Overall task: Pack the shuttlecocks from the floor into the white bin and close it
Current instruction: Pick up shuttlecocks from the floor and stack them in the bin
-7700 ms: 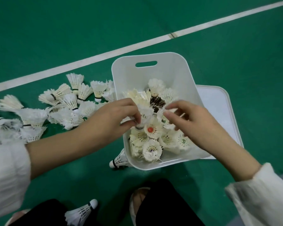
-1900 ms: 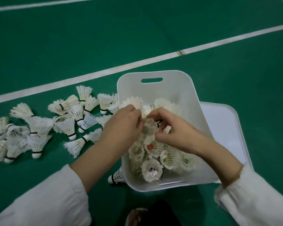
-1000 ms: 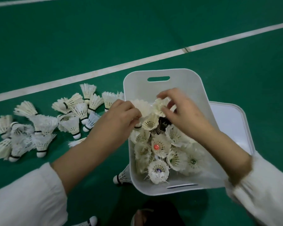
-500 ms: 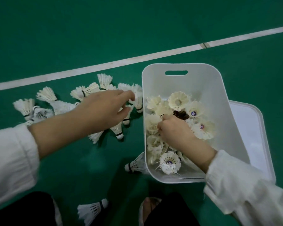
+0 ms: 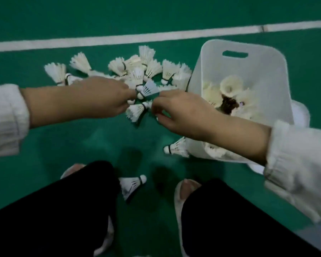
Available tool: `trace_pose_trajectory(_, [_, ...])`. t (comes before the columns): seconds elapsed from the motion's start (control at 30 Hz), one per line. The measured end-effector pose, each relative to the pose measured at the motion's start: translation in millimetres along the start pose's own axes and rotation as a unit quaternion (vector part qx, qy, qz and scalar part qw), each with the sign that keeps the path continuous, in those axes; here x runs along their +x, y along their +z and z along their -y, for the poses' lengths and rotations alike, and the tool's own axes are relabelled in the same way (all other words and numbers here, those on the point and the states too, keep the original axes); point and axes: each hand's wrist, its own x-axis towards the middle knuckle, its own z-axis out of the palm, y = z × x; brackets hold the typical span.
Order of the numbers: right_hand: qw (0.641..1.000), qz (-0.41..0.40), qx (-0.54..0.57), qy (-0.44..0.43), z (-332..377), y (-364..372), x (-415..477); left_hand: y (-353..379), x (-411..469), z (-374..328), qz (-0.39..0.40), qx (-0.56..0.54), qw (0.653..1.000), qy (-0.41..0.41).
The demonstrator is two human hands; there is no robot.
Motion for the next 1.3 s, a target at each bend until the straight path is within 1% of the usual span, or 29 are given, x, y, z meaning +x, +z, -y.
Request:
trace_pose_trajectory(0.1, [0.999, 0.04, 0.027, -0.005, 24, 56, 16, 42, -21, -8, 0.019, -0.07, 0.996, -0.058])
trace_pose_trajectory(0.17, [0.995, 0.093, 0.036, -0.001, 36, 95, 18, 71, -33, -15, 0.03, -0.116, 0.99, -0.073])
trace_pose_trajectory(0.27, [0.984, 0.171, 0.056, -0.006, 48, 141, 13, 103, -42, -25, 0.013, -0.162, 0.983, -0.085])
trace_pose_trajectory(0.37, [0.973, 0.218, 0.065, -0.028, 58, 170, 2, 127, -43, -29, -0.005, -0.193, 0.976, -0.103])
trace_pose_trajectory(0.5, [0.962, 0.26, 0.018, -0.079, 70, 193, -8, 150, -33, -28, -0.005, -0.244, 0.961, -0.13])
trace_pose_trajectory(0.57, [0.964, 0.244, -0.006, -0.11, 78, 204, -8, 157, -27, -26, -0.001, -0.258, 0.957, -0.136])
trace_pose_trajectory(0.63, [0.969, 0.217, -0.002, -0.116, 80, 214, -6, 160, -24, -21, 0.001, -0.266, 0.954, -0.135])
trace_pose_trajectory(0.73, [0.979, 0.176, 0.047, -0.09, 74, 210, 7, 162, -21, -12, -0.012, -0.265, 0.956, -0.129])
trace_pose_trajectory(0.8, [0.986, 0.144, 0.067, -0.04, 57, 199, 18, 159, -19, -5, -0.027, -0.27, 0.954, -0.129])
trace_pose_trajectory(0.9, [0.99, 0.074, 0.11, 0.052, 26, 178, 33, 152, -13, 3, -0.048, -0.286, 0.946, -0.143])
trace_pose_trajectory(0.97, [0.98, 0.024, 0.149, 0.13, 9, 165, 43, 148, -7, 5, -0.064, -0.307, 0.936, -0.158])
trace_pose_trajectory(1.0, [0.969, 0.002, 0.176, 0.173, 3, 160, 46, 145, -4, 4, -0.075, -0.321, 0.929, -0.167])
trace_pose_trajectory(1.07, [0.941, -0.04, 0.228, 0.246, -2, 156, 50, 142, 4, 1, -0.091, -0.359, 0.907, -0.199])
trace_pose_trajectory(1.13, [0.919, -0.058, 0.263, 0.289, 0, 160, 50, 138, 12, -2, -0.094, -0.429, 0.864, -0.246])
trace_pose_trajectory(1.2, [0.91, -0.059, 0.285, 0.295, 4, 168, 48, 135, 22, -6, -0.082, -0.487, 0.822, -0.284])
trace_pose_trajectory(1.3, [0.914, -0.04, 0.281, 0.291, 8, 171, 50, 133, 33, -12, -0.07, -0.544, 0.77, -0.326])
